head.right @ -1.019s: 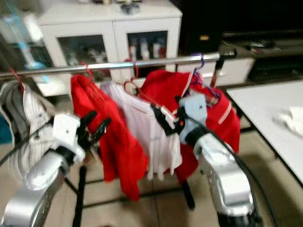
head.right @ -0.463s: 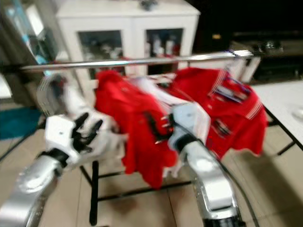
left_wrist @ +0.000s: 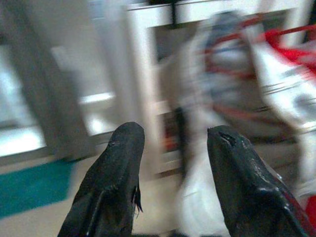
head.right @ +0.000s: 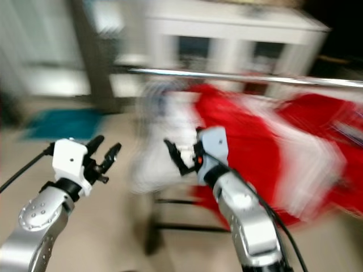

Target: Hang hanger

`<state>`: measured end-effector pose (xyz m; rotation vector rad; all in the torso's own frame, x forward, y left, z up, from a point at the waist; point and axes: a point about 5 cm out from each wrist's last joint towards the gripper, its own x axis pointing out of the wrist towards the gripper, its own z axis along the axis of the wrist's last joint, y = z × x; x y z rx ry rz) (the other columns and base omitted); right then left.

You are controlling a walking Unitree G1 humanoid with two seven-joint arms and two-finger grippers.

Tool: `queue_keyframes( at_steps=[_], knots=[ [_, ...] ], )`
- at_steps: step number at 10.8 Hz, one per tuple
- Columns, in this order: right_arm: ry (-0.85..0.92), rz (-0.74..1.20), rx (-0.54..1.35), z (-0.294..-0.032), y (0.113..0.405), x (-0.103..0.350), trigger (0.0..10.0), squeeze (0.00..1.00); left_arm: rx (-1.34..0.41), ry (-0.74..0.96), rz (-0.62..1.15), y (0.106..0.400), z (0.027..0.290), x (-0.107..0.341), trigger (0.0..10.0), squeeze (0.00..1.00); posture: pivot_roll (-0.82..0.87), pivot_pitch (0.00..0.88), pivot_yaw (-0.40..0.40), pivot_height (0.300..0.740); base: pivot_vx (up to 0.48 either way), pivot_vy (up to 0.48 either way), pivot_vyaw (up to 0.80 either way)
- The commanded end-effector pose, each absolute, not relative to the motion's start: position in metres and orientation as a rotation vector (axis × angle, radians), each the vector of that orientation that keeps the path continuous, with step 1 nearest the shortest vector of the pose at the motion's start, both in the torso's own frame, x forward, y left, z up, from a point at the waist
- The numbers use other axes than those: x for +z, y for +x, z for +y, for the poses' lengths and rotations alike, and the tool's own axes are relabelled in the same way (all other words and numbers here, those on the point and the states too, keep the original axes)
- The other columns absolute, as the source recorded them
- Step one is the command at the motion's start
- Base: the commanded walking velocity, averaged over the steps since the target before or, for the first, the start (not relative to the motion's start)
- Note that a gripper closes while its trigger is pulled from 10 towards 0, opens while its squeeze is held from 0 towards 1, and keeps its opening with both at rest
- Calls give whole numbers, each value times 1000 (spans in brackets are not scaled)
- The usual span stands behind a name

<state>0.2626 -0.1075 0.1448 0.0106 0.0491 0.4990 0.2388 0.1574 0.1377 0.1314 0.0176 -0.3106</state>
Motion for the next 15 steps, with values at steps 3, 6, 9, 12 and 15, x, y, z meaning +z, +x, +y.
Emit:
queue_keyframes(
  at_steps=[3,6,9,12,15],
  knots=[
    [-10,20,408,-120,273,149,10000,1000,-312,151,26,243,156,139,10000,0,30,0,31,740,0,0,800],
    [11,72,237,-138,282,142,10000,0,-274,135,47,251,153,135,10000,0,25,0,30,740,0,-101,267],
    [-13,70,247,-137,283,143,10000,0,-275,101,51,253,148,133,10000,0,9,0,28,740,0,-316,0],
    [-34,63,253,-135,284,143,10000,0,-268,94,50,254,148,132,10000,0,10,0,23,740,0,-271,0],
    [-36,70,266,-132,283,141,10000,0,-264,63,54,253,149,132,10000,0,10,0,23,740,0,0,0]
  ],
)
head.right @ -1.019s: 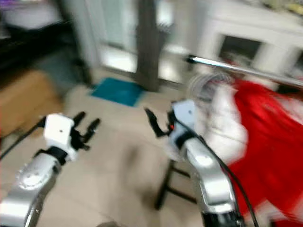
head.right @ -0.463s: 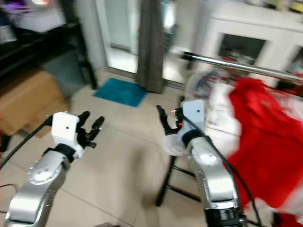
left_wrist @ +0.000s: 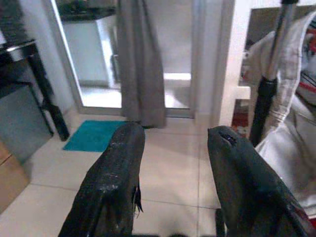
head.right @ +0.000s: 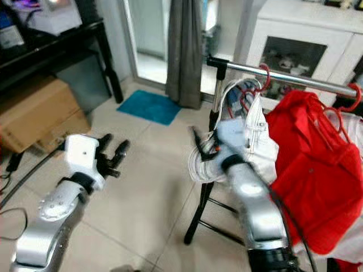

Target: Hang hanger

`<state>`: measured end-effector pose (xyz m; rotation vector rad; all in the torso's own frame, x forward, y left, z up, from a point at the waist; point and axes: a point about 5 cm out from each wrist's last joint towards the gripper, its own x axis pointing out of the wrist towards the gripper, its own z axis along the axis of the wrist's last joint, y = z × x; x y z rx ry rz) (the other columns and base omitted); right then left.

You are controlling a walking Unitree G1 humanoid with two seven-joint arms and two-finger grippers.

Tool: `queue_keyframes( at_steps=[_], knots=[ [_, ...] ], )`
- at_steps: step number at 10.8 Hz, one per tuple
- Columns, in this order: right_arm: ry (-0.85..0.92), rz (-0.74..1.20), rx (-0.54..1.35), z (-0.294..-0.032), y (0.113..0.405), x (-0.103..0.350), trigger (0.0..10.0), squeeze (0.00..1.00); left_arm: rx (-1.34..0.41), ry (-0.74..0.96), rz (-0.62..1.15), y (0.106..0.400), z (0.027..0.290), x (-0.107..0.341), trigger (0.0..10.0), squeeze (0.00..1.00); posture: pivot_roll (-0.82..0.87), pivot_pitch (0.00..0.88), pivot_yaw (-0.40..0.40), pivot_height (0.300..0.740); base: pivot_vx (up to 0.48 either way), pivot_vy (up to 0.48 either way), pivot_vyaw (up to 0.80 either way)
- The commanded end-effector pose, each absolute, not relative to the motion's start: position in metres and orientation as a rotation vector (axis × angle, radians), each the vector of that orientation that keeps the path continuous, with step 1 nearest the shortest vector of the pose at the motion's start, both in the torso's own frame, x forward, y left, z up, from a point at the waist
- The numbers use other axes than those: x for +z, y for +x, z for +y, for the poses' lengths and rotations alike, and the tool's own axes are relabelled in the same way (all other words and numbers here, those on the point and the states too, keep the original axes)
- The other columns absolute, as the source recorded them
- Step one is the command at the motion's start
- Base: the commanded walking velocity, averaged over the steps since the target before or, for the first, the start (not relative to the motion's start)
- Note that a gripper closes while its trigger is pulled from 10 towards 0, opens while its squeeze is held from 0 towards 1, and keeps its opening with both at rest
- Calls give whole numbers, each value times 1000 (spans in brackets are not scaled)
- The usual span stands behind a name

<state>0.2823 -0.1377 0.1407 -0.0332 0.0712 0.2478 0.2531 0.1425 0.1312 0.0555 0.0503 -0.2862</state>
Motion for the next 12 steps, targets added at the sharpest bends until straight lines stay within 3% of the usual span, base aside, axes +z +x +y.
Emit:
queue_keyframes(
  at_steps=[1,2,5,12],
  knots=[
    [-38,79,270,-131,283,140,10000,0,-264,47,47,254,149,134,10000,0,14,0,25,740,0,0,0],
    [-33,101,274,-130,283,137,10000,0,-270,56,43,254,149,134,10000,0,14,0,25,740,0,0,0],
    [-35,114,280,-129,285,136,10000,0,-308,51,37,253,147,135,10000,0,14,0,26,740,218,0,-800],
    [-54,102,282,-129,287,138,10000,0,-315,48,40,253,147,135,10000,0,16,0,25,740,377,0,0]
  ],
)
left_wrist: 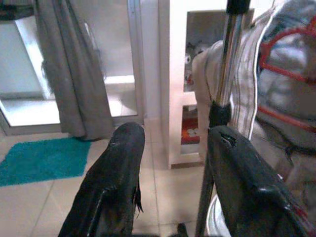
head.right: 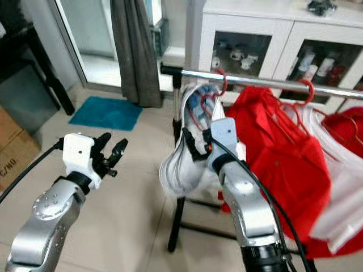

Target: Hang hanger

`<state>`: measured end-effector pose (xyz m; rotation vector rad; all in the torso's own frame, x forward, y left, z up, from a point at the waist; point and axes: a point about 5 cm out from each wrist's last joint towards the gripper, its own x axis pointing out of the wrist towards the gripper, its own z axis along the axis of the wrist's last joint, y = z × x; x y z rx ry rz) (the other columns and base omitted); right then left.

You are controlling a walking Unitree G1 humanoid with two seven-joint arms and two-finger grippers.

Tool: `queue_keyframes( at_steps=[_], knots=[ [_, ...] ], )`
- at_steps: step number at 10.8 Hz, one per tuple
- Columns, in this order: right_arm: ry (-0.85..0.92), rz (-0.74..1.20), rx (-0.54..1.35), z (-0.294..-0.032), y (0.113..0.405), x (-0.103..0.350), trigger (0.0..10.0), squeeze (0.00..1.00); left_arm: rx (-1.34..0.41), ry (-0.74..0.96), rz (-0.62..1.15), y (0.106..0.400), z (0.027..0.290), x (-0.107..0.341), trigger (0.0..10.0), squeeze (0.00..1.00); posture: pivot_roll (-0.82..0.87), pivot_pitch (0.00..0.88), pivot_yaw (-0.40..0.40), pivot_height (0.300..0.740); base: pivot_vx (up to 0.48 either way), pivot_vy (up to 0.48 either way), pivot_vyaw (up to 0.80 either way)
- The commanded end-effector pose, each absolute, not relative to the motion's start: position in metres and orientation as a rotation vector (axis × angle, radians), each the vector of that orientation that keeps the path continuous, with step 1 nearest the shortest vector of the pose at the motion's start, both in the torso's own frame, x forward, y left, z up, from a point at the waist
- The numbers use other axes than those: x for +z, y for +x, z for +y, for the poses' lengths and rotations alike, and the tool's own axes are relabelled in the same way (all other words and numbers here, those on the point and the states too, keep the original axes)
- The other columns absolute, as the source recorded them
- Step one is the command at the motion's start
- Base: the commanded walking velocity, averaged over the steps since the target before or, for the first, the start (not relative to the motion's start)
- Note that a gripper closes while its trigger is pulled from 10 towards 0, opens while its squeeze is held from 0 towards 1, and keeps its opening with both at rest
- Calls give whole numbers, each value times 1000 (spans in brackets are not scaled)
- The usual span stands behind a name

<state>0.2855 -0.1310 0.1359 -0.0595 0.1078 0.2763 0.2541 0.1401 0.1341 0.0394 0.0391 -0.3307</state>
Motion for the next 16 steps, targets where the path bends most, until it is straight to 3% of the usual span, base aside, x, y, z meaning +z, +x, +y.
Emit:
queue_keyframes(
  at_steps=[1,6,8,9,10,14,15,16],
  knots=[
    [-57,99,281,-129,287,138,10000,0,-317,47,40,254,146,135,10000,0,15,0,25,740,368,0,0],
    [-107,80,309,-131,287,144,10000,0,-332,41,42,253,143,133,10000,0,9,0,21,740,343,0,0],
    [-124,81,350,-139,286,149,10000,0,-358,29,35,251,139,133,10000,0,3,0,20,740,0,0,0],
    [-128,93,412,-147,283,156,10000,459,-418,34,34,247,134,133,10000,0,1,0,19,740,0,0,0],
    [-140,109,428,-153,283,159,10000,1000,-471,44,39,243,132,132,10000,0,1,0,19,740,0,0,0],
    [-157,124,719,-170,261,188,10000,1000,-693,97,79,227,121,129,10000,0,-17,0,19,740,0,0,0],
    [-240,195,796,-184,250,196,10000,1000,-777,90,90,221,114,128,10000,0,-25,0,20,740,0,0,0],
    [-286,296,706,-202,253,197,10000,1000,-840,80,96,216,110,129,10000,0,-33,0,23,740,0,0,0]
  ],
)
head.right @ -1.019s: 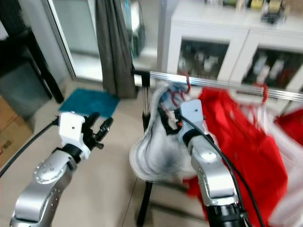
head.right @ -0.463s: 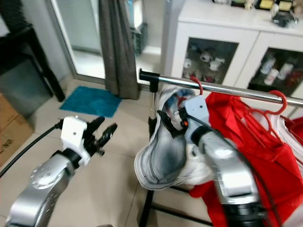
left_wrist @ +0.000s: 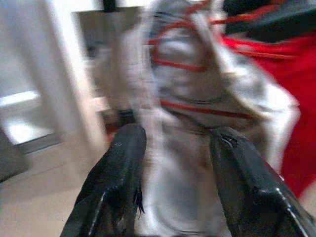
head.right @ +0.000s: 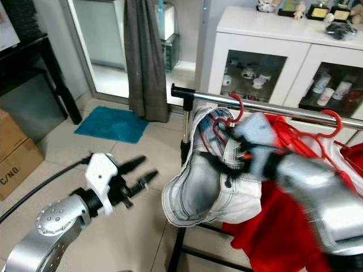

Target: Hang hanger

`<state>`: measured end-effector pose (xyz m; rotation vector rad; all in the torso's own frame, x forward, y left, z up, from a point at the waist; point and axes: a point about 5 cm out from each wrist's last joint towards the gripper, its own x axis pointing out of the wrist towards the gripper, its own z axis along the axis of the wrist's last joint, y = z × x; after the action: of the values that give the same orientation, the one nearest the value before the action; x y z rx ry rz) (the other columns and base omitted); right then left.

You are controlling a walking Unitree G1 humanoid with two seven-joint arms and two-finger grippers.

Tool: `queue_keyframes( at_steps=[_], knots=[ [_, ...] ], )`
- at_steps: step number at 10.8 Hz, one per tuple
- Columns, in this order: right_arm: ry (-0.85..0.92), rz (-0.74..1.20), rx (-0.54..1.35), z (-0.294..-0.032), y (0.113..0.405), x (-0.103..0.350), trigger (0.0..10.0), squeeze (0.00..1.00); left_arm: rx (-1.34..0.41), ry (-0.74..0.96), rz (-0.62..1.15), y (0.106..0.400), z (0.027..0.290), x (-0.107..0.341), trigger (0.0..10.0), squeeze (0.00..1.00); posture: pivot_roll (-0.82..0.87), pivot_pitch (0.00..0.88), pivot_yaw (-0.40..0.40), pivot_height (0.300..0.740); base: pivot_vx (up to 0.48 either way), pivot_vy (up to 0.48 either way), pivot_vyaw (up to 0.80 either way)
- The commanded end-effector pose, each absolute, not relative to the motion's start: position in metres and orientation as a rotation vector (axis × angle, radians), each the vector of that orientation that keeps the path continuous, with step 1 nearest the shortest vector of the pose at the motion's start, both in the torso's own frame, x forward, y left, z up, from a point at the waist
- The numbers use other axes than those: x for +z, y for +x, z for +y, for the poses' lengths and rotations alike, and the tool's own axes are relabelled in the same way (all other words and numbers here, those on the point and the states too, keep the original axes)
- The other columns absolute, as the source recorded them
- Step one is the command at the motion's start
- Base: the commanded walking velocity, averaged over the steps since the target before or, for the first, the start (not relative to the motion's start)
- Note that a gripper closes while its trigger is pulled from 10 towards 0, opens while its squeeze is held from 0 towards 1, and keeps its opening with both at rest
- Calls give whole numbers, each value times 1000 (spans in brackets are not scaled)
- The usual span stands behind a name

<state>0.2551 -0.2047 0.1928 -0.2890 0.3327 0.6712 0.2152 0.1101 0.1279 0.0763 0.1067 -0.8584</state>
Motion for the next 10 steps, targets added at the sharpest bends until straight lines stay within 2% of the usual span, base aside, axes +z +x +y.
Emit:
queue_keyframes(
  at_steps=[1,2,3,6,7,8,10],
  knots=[
    [-281,365,566,-214,260,195,10000,1000,-929,64,120,209,105,129,10000,0,-39,0,27,740,0,0,0],
    [-261,382,510,-214,265,191,10000,827,-967,72,134,206,103,129,10000,0,-42,0,30,740,0,0,0],
    [-241,395,486,-212,268,186,10000,0,-978,83,139,205,101,128,10000,0,-45,0,31,740,0,0,0],
    [-203,447,357,-214,289,171,9804,0,-993,88,155,204,100,126,10000,0,-48,0,31,740,0,0,0],
    [-198,442,316,-219,296,170,2745,0,-997,91,158,204,100,126,10000,0,-47,0,28,740,0,0,0],
    [-197,440,314,-222,307,170,0,0,-1000,96,160,203,99,125,10000,0,-49,0,24,740,0,0,0],
    [-187,446,357,-222,319,167,0,0,-1005,99,161,203,97,124,10000,0,-49,0,17,740,0,0,0]
  ],
)
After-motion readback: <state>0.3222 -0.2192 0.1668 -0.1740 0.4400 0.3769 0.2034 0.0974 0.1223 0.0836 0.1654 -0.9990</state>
